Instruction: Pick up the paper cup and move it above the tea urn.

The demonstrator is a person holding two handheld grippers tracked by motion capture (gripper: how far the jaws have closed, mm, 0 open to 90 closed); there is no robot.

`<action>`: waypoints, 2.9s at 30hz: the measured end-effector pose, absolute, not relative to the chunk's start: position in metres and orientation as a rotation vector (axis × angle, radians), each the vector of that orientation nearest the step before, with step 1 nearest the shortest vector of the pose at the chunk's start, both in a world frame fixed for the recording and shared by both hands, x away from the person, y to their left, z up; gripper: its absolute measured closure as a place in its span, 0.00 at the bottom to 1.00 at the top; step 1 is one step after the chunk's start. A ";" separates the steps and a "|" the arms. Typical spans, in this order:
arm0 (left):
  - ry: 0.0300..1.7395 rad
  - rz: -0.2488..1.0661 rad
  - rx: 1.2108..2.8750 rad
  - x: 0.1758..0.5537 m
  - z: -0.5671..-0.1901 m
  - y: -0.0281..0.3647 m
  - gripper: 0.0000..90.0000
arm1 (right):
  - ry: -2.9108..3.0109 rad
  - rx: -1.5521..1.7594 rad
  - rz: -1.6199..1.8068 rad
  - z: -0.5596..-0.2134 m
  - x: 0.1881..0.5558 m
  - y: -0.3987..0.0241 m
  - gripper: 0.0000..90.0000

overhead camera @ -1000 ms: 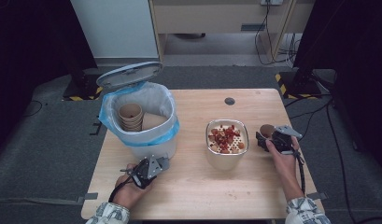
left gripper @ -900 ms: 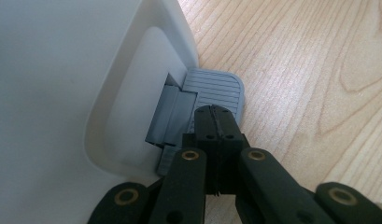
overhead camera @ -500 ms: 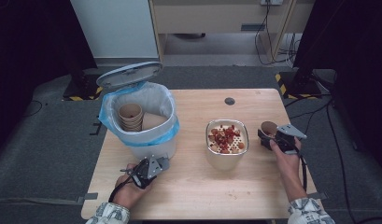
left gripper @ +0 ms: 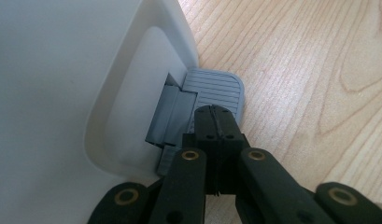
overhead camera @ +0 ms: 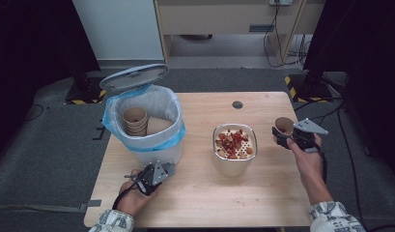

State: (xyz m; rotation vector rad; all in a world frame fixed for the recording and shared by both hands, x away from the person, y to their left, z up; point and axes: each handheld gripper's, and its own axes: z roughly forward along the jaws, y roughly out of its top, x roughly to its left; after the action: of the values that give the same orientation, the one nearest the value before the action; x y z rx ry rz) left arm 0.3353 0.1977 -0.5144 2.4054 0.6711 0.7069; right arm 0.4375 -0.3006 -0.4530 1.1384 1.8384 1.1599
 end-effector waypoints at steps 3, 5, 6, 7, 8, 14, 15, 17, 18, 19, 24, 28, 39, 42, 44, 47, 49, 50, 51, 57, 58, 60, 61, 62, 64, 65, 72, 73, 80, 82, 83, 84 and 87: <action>0.670 0.707 2.405 0.335 -0.514 0.198 1.00 | 1.845 1.118 1.158 -0.445 0.439 -0.301 0.33; 0.669 0.709 2.406 0.335 -0.514 0.198 1.00 | 1.851 1.104 1.150 -0.439 0.440 -0.300 0.33; 0.669 0.709 2.406 0.335 -0.514 0.198 1.00 | 1.853 1.097 1.148 -0.435 0.441 -0.300 0.33; 0.671 0.707 2.405 0.335 -0.514 0.198 1.00 | 1.857 1.089 1.143 -0.432 0.441 -0.299 0.33; 0.669 0.709 2.406 0.335 -0.514 0.198 1.00 | 1.856 1.078 1.141 -0.429 0.442 -0.299 0.33; 0.673 0.707 2.405 0.335 -0.514 0.198 1.00 | 1.876 1.023 1.112 -0.413 0.447 -0.293 0.33; 0.672 0.708 2.405 0.335 -0.514 0.198 1.00 | 1.877 1.015 1.107 -0.411 0.448 -0.292 0.33; 0.672 0.708 2.405 0.335 -0.514 0.198 1.00 | 1.882 0.994 1.099 -0.406 0.449 -0.290 0.33; 0.671 0.708 2.405 0.335 -0.514 0.198 1.00 | 1.883 0.983 1.094 -0.403 0.450 -0.289 0.33; 0.673 0.706 2.405 0.335 -0.514 0.198 1.00 | 1.883 0.979 1.091 -0.401 0.451 -0.288 0.33; 0.672 0.707 2.404 0.335 -0.514 0.198 1.00 | 1.891 0.938 1.075 -0.391 0.455 -0.283 0.32; 0.672 0.707 2.405 0.335 -0.514 0.198 1.00 | 1.888 0.910 1.079 -0.385 0.458 -0.279 0.32; 0.672 0.707 2.405 0.335 -0.514 0.198 1.00 | 1.887 0.842 1.047 -0.372 0.465 -0.266 0.32; 0.672 0.707 2.405 0.335 -0.514 0.198 1.00 | 1.885 0.827 1.038 -0.370 0.466 -0.263 0.32; 0.671 0.707 2.405 0.335 -0.514 0.198 1.00 | 1.892 0.816 1.044 -0.371 0.466 -0.259 0.32; 0.671 0.708 2.406 0.335 -0.514 0.198 1.00 | 1.894 0.810 1.043 -0.372 0.467 -0.260 0.32; 0.671 0.708 2.405 0.335 -0.514 0.198 1.00 | 1.888 0.818 1.043 -0.372 0.468 -0.262 0.32; 0.672 0.707 2.405 0.335 -0.514 0.198 1.00 | 1.882 0.828 1.042 -0.371 0.469 -0.263 0.32; 0.671 0.706 2.405 0.335 -0.514 0.198 1.00 | 1.878 0.828 1.044 -0.371 0.470 -0.263 0.32; 0.672 0.706 2.405 0.335 -0.514 0.198 1.00 | 1.881 0.736 1.071 -0.365 0.470 -0.252 0.32; 0.670 0.708 2.406 0.335 -0.514 0.198 1.00 | 1.879 0.722 1.075 -0.364 0.470 -0.251 0.32; 0.672 0.707 2.404 0.335 -0.514 0.198 1.00 | 1.876 0.695 1.084 -0.360 0.470 -0.249 0.32; 0.672 0.707 2.404 0.335 -0.514 0.198 1.00 | 1.877 0.678 1.079 -0.356 0.471 -0.247 0.32; 0.672 0.707 2.404 0.335 -0.514 0.198 1.00 | 1.877 0.678 1.079 -0.356 0.471 -0.247 0.32; 0.669 0.708 2.405 0.336 -0.514 0.198 1.00 | 1.875 0.672 1.074 -0.353 0.472 -0.246 0.32; 0.669 0.708 2.405 0.336 -0.514 0.198 1.00 | 1.876 0.669 1.074 -0.352 0.472 -0.246 0.32; 0.670 0.708 2.405 0.336 -0.514 0.198 1.00 | 1.887 0.643 1.063 -0.344 0.475 -0.243 0.32; 0.670 0.707 2.404 0.336 -0.514 0.198 1.00 | 1.887 0.637 1.063 -0.343 0.475 -0.243 0.32; 0.670 0.707 2.404 0.336 -0.514 0.198 1.00 | 1.891 0.612 1.058 -0.336 0.475 -0.240 0.31; 0.669 0.707 2.404 0.336 -0.514 0.198 1.00 | 1.892 0.601 1.057 -0.334 0.476 -0.238 0.31; 0.670 0.707 2.404 0.336 -0.514 0.198 1.00 | 1.894 0.597 1.054 -0.333 0.476 -0.238 0.31; 0.670 0.707 2.404 0.336 -0.514 0.198 1.00 | 1.894 0.597 1.054 -0.333 0.476 -0.238 0.31; 0.670 0.707 2.404 0.336 -0.514 0.198 1.00 | 1.898 0.590 1.053 -0.331 0.477 -0.236 0.31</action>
State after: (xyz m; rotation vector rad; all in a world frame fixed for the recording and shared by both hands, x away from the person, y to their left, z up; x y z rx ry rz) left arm 0.3356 0.1981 -0.5144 2.4044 0.6696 0.7072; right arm 0.4766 -0.2359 -0.3315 0.5896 1.8976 1.0534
